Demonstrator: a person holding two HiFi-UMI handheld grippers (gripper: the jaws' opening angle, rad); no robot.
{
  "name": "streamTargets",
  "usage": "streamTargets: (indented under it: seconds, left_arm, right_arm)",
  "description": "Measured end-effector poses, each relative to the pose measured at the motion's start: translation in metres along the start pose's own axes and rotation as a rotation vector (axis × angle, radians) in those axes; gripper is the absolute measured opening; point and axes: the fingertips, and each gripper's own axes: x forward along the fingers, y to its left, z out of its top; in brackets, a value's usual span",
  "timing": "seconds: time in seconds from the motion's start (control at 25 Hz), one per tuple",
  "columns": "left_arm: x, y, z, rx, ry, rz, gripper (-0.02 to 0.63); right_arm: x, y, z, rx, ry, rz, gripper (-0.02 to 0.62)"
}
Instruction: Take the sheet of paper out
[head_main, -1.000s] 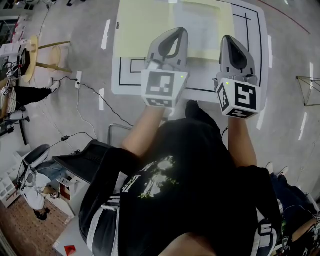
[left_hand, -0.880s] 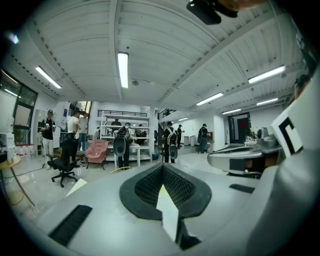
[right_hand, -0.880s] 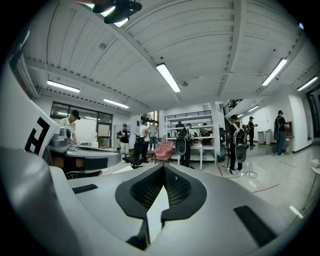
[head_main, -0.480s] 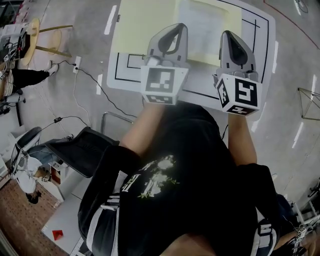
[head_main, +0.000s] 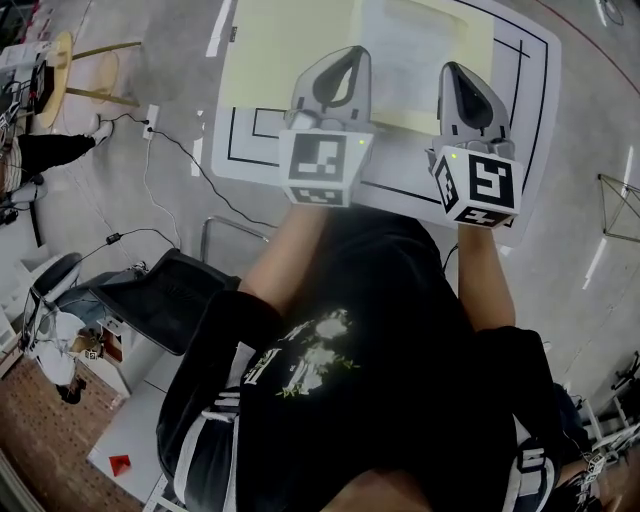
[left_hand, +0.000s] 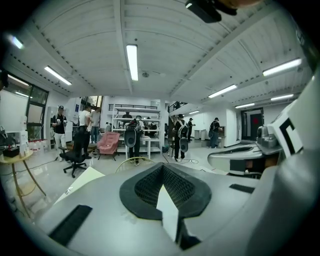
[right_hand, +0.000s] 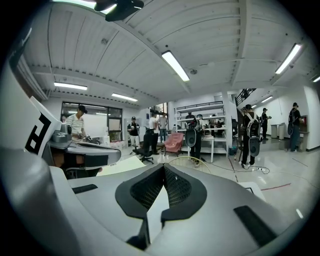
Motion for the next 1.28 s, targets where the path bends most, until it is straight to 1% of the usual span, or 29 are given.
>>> streamTargets:
  seconds: [0.2,0.56,0.8,1.0,1.28]
  left_arm:
    - [0.008,0.009,-0.014,-0.006,0.038,-0.007,-0.011]
    - [0.019,0.022,-0.021,-0.026,0.062,-0.011,-0.011]
    - [0.030,0.028,-0.036,-0.031,0.096,-0.016,-0.011]
    - [0.036,0.035,-0.042,-0.040,0.108,-0.012,-0.011]
    - [0.045,0.046,-0.056,-0.059,0.140,0.000,-0.011]
  right_arm:
    - [0.013,0.002,-0.012,0.005,0.039,0.006,-0.002]
    - [0.032,0.003,-0.023,0.010,0.076,-0.003,-0.002]
    - [0.047,0.007,-0.035,0.013,0.104,0.013,-0.002]
    - [0.057,0.013,-0.045,0.008,0.136,0.033,-0.002]
    - [0.074,0.011,-0.055,0.011,0.165,0.045,-0.002]
